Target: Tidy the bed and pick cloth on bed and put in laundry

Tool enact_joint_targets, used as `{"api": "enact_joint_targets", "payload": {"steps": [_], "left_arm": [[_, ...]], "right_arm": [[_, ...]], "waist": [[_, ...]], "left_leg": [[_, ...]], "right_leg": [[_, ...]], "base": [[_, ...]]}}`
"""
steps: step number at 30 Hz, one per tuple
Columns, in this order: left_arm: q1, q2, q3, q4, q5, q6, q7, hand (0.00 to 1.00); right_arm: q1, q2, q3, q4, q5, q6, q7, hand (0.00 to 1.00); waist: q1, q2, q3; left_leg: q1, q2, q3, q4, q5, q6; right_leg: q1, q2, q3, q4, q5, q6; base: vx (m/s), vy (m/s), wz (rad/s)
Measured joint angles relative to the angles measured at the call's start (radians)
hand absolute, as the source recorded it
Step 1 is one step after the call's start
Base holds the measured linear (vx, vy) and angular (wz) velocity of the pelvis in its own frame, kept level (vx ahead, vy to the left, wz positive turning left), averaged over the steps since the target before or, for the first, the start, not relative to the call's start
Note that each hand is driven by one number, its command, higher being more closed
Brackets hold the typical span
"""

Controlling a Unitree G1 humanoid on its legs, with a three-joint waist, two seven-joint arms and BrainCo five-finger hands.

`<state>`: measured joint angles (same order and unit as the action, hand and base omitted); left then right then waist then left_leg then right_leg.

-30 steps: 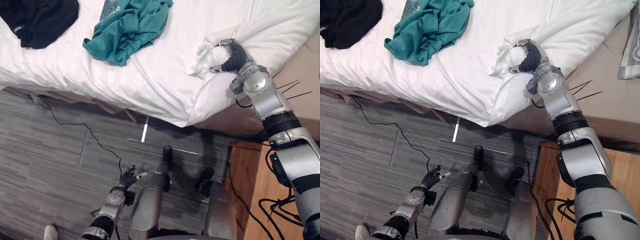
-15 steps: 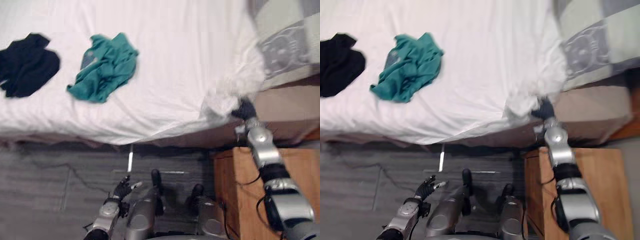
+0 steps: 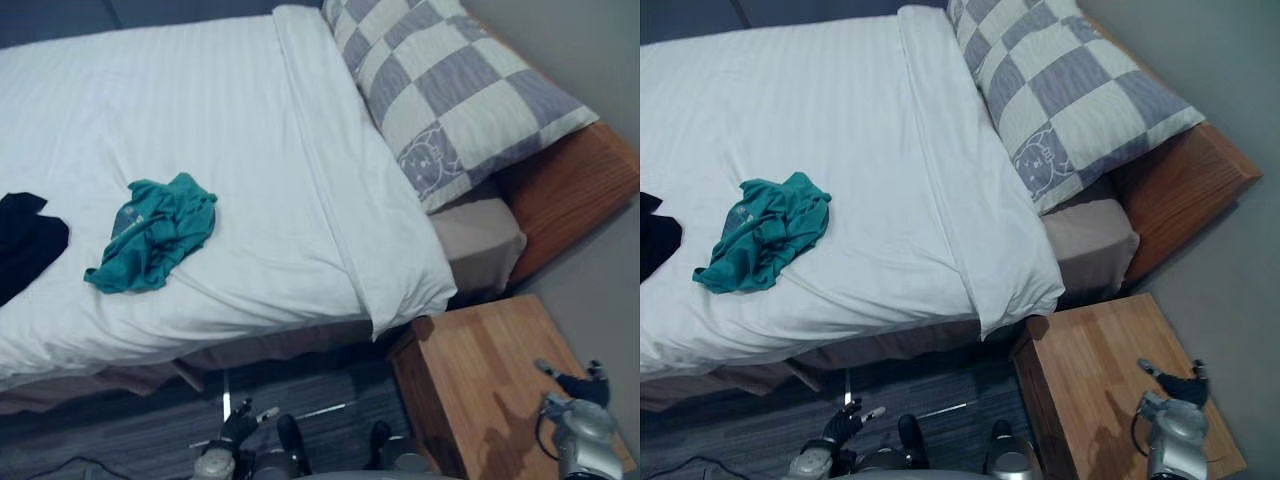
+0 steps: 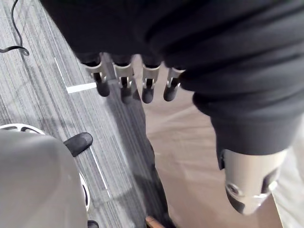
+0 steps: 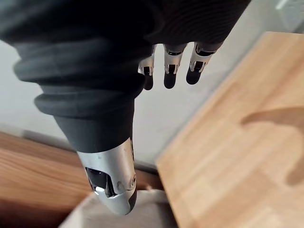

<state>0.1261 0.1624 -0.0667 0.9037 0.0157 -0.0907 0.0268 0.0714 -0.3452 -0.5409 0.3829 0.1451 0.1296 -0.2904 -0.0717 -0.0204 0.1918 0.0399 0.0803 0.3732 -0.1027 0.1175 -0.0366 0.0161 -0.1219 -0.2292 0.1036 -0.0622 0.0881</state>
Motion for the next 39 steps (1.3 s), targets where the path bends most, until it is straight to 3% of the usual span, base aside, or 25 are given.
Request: {"api": "enact_joint_targets", "payload": {"steps": [4, 6, 9, 12, 13, 15, 17, 19, 23, 25, 27, 31, 32, 36, 38, 39], "left_arm": [[0.001, 0.004, 0.000, -0.004, 0.000, 0.007, 0.000, 0.00], [0.000, 0.011, 0.000, -0.007, -0.001, 0.010, 0.000, 0.00], [-0.031, 0.027, -0.001, -0.008, -0.004, 0.029, 0.002, 0.00], [-0.111, 0.036, -0.002, -0.009, -0.014, 0.030, 0.015, 0.00], [-0.139, 0.035, -0.006, -0.009, -0.041, 0.028, 0.020, 0.00], [-0.153, 0.032, -0.012, -0.007, -0.078, 0.025, 0.021, 0.00], [-0.167, 0.022, -0.019, 0.002, -0.119, 0.011, 0.020, 0.00], [-0.190, 0.006, -0.020, 0.013, -0.124, 0.006, 0.020, 0.00], [-0.199, 0.000, -0.018, 0.010, -0.122, -0.009, 0.037, 0.00], [-0.205, 0.000, -0.011, 0.010, -0.123, -0.016, 0.070, 0.00], [-0.210, 0.000, -0.008, 0.010, -0.122, -0.024, 0.074, 0.00], [-0.217, 0.000, -0.008, 0.009, -0.122, -0.053, 0.085, 0.00], [-0.215, 0.002, -0.010, 0.010, -0.123, -0.060, 0.086, 0.00], [-0.210, 0.002, -0.019, 0.008, -0.129, -0.074, 0.083, 0.00], [-0.206, -0.001, -0.018, 0.000, -0.131, -0.069, 0.083, 0.00], [-0.201, -0.001, -0.017, -0.004, -0.131, -0.069, 0.083, 0.00]], "right_arm": [[-0.113, -0.103, 0.070, -0.076, -0.045, -0.037, 0.037, 1.00], [-0.224, -0.156, 0.171, -0.075, -0.090, -0.046, 0.061, 1.00], [-0.466, -0.230, 0.338, -0.032, -0.124, -0.078, 0.094, 1.00], [-0.791, -0.309, 0.447, 0.087, -0.112, -0.099, 0.093, 1.00], [-0.903, -0.331, 0.481, 0.135, -0.090, -0.112, 0.075, 1.00], [-0.992, -0.331, 0.520, 0.191, -0.074, -0.123, 0.052, 1.00], [-1.022, -0.330, 0.554, 0.243, -0.064, -0.123, 0.025, 1.00], [-1.017, -0.324, 0.554, 0.282, -0.061, -0.106, 0.007, 1.00], [-0.921, -0.262, 0.543, 0.301, -0.056, -0.075, 0.004, 1.00], [-0.830, -0.206, 0.510, 0.222, -0.066, -0.103, 0.002, 1.00], [-0.801, -0.169, 0.497, 0.218, -0.060, -0.119, 0.003, 1.00], [-0.706, -0.072, 0.450, 0.216, -0.027, -0.199, 0.009, 1.00], [-0.657, -0.036, 0.432, 0.216, -0.004, -0.208, 0.018, 0.00], [-0.451, 0.048, 0.398, 0.277, 0.012, -0.198, 0.085, 0.00], [-0.296, 0.096, 0.393, 0.416, 0.011, -0.121, 0.147, 0.00], [-0.261, 0.110, 0.396, 0.442, 0.006, -0.106, 0.163, 0.00]], "waist": [[0.003, -0.004, 0.000], [0.007, -0.008, 0.002], [0.038, -0.007, 0.036], [0.070, 0.014, 0.156], [0.094, 0.034, 0.197], [0.113, 0.064, 0.223], [0.140, 0.091, 0.237], [0.143, 0.108, 0.250], [0.140, 0.115, 0.265], [0.123, 0.115, 0.267], [0.110, 0.114, 0.266], [0.104, 0.095, 0.268], [0.097, 0.081, 0.267], [0.080, 0.041, 0.250], [0.069, 0.033, 0.246], [0.063, 0.033, 0.246]], "left_leg": [[-0.014, 0.001, -0.006, 0.000, -0.002, 0.003], [-0.040, 0.003, -0.010, 0.001, -0.004, 0.008], [-0.107, 0.009, -0.023, 0.021, -0.001, 0.012], [-0.212, 0.020, -0.075, 0.121, -0.001, 0.020], [-0.265, 0.023, -0.096, 0.162, 0.004, 0.034], [-0.318, 0.018, -0.121, 0.198, 0.007, 0.043], [-0.395, -0.003, -0.135, 0.265, -0.012, 0.066], [-0.467, -0.019, -0.140, 0.354, -0.048, 0.077], [-0.556, -0.018, -0.122, 0.530, -0.141, 0.083], [-0.584, -0.005, -0.106, 0.624, -0.200, 0.080], [-0.581, 0.009, -0.100, 0.649, -0.214, 0.078], [-0.518, 0.021, -0.067, 0.621, -0.213, 0.074], [-0.476, 0.021, -0.065, 0.588, -0.207, 0.065], [-0.388, 0.018, -0.059, 0.462, -0.168, 0.037], [-0.335, 0.004, -0.051, 0.345, -0.120, 0.030], [-0.324, 0.002, -0.048, 0.328, -0.111, 0.032]], "right_leg": [[0.003, -0.001, -0.016, -0.007, 0.008, 0.000], [-0.016, 0.000, -0.020, -0.007, 0.013, -0.003], [-0.062, 0.000, -0.048, 0.000, 0.030, -0.014], [-0.124, -0.007, -0.092, 0.055, 0.034, -0.023], [-0.162, -0.019, -0.111, 0.090, 0.028, -0.029], [-0.204, -0.030, -0.133, 0.142, 0.007, -0.035], [-0.292, -0.082, -0.144, 0.277, -0.060, -0.028], [-0.366, -0.133, -0.140, 0.397, -0.115, -0.023], [-0.466, -0.185, -0.090, 0.568, -0.201, -0.015], [-0.497, -0.201, -0.061, 0.653, -0.248, -0.012], [-0.493, -0.204, -0.051, 0.668, -0.257, -0.016], [-0.457, -0.195, -0.033, 0.651, -0.255, -0.019], [-0.421, -0.189, -0.035, 0.622, -0.249, -0.019], [-0.339, -0.149, -0.047, 0.495, -0.208, -0.024], [-0.298, -0.126, -0.052, 0.395, -0.166, -0.017], [-0.288, -0.122, -0.054, 0.377, -0.156, -0.010]], "base": [[-0.02, 0.025, 0.04], [-0.06, 0.034, 0.08], [-0.03, 0.015, 0.32], [-0.06, 0.012, 0.58], [-0.06, 0.014, 0.53], [-0.02, 0.007, 0.53], [0.02, 0.016, 0.44], [0.00, 0.024, 0.36], [-0.04, -0.034, -0.03], [-0.08, -0.086, -0.15], [-0.05, -0.082, -0.16], [-0.04, -0.084, -0.20], [-0.02, -0.083, -0.15], [0.04, -0.071, -0.15], [0.12, -0.010, -0.08], [0.16, -0.008, -0.09]]}}
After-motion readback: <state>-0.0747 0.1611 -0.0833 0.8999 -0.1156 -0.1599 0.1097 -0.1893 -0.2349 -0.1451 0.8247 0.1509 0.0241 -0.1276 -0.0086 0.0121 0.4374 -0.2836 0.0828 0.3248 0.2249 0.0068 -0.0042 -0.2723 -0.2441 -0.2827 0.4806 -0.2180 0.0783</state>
